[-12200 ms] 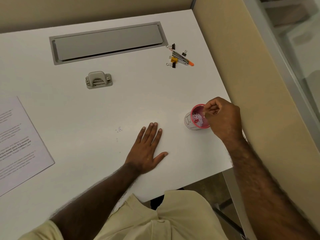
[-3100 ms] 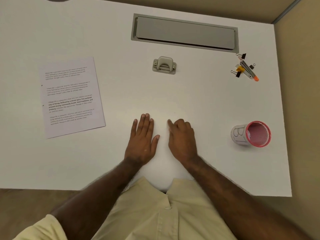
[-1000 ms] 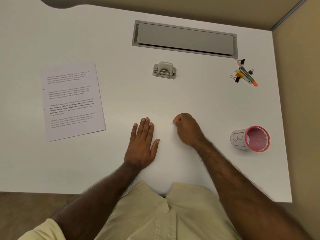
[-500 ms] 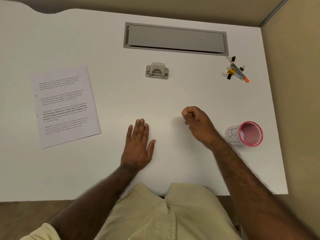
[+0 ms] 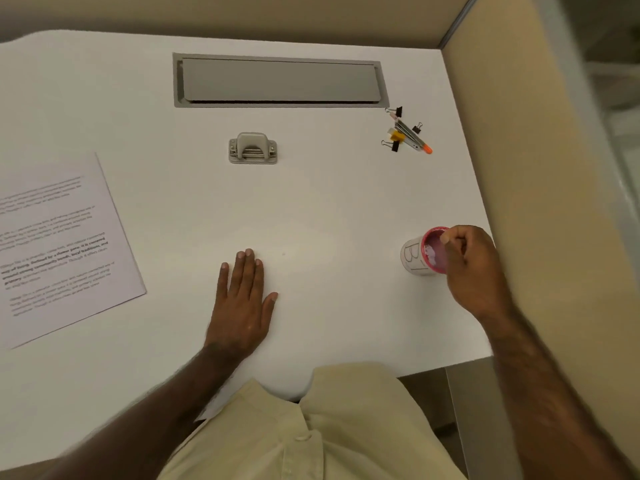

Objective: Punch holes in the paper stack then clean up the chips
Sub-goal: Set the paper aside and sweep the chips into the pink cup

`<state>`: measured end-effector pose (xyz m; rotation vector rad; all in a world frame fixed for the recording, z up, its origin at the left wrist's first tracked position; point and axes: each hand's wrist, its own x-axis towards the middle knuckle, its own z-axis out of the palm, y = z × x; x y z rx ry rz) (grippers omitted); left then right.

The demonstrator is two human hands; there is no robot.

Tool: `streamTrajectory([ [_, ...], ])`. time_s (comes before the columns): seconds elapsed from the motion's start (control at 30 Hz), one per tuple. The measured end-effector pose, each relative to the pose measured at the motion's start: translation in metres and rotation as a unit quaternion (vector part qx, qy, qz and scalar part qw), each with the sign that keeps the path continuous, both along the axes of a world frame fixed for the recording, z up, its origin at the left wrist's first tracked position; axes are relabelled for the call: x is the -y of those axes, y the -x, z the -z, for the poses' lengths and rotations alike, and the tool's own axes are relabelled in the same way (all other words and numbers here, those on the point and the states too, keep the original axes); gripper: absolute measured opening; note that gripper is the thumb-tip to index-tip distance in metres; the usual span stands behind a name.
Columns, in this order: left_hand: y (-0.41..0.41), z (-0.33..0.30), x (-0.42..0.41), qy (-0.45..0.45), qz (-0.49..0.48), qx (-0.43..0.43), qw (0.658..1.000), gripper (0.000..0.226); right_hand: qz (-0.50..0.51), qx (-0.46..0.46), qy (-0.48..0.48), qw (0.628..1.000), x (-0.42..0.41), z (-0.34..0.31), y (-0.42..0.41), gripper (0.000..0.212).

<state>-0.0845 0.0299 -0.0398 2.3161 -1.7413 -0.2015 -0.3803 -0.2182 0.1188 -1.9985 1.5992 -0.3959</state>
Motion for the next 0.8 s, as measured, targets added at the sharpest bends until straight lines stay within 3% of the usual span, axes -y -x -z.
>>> streamTrajectory([
  [0.17, 0.027, -0.004, 0.020, 0.049, 0.150, -0.036, 0.987, 0.069, 0.009, -0.024, 0.006, 1.000, 0.003, 0.006, 0.020, 0.017],
  [0.3, 0.050, -0.001, 0.035, 0.017, 0.228, -0.044, 0.972, 0.071, 0.021, -0.031, 0.008, 0.999, 0.005, 0.005, 0.020, 0.015],
  [0.53, 0.055, 0.005, 0.039, -0.011, 0.238, -0.049, 0.970, 0.072, 0.066, -0.024, 0.030, 0.997, 0.009, -0.005, 0.017, 0.012],
  [0.8, 0.054, 0.003, 0.039, -0.015, 0.234, -0.055, 0.971, 0.071, 0.103, -0.005, -0.010, 0.995, 0.012, -0.008, 0.015, 0.013],
])
